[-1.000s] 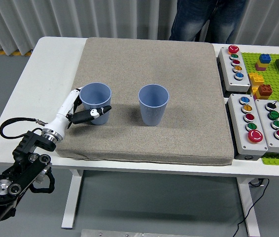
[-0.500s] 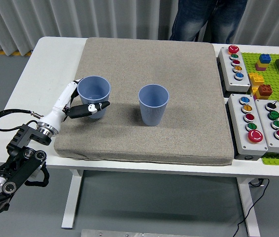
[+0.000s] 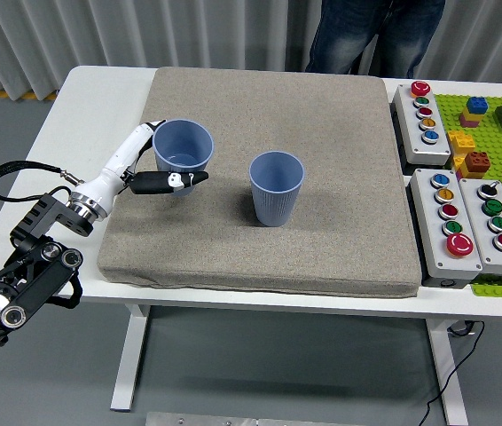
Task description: Pick cup pour cup place
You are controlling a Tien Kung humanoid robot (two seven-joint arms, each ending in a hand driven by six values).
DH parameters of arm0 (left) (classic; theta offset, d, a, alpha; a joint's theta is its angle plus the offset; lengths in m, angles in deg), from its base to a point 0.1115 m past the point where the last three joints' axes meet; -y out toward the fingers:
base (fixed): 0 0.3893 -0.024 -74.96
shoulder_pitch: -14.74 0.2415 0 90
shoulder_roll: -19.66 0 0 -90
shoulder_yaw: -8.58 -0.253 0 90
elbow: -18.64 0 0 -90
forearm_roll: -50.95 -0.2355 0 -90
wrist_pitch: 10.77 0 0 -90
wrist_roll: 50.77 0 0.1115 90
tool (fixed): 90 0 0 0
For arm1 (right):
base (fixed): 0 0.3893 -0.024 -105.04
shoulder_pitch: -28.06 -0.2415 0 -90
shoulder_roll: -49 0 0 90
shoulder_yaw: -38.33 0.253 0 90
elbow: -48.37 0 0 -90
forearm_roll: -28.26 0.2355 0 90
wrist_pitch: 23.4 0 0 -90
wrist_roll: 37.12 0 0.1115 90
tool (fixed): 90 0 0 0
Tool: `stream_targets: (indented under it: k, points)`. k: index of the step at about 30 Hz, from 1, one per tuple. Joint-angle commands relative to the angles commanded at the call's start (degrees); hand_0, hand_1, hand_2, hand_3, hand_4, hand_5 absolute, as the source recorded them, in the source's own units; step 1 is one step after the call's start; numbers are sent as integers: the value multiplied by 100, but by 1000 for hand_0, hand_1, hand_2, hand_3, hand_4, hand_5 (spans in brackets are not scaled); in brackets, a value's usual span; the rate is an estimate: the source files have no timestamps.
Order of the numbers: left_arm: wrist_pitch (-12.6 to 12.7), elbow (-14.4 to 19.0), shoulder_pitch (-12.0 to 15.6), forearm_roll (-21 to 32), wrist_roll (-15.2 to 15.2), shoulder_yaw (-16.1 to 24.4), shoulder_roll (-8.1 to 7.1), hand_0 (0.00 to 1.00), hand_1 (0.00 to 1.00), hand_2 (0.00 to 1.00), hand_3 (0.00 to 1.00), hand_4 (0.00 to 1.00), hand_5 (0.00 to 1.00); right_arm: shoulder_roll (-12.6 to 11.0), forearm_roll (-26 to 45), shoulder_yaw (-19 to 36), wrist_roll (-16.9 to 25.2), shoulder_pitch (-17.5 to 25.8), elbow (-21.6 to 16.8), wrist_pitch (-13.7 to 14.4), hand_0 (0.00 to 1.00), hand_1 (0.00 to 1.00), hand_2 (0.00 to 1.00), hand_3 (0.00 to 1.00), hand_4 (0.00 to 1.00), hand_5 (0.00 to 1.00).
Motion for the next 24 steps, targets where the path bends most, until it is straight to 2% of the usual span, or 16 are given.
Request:
stream_targets:
  k: [4,7,14,24]
  points:
    - [-21,13,-72,-119,14,-61,-24,586,501,545,522,932,213,0,18,-6,0,-2,0,5,651,652,590,596,2,112]
    - [-47,-2,-209,-295,28,-168,-95,583,501,546,523,923,190,-6,38,-19,1,-20,1,10,651,653,590,596,2,110]
    - [-67,-65,-433,-642,50,-325,-211,582,500,546,522,926,197,-11,83,-47,-2,-30,2,18,651,653,590,596,2,109]
    - [-92,-90,-684,-832,74,-505,-269,581,500,546,521,919,188,-18,99,-54,-7,-35,0,21,651,653,590,596,2,109]
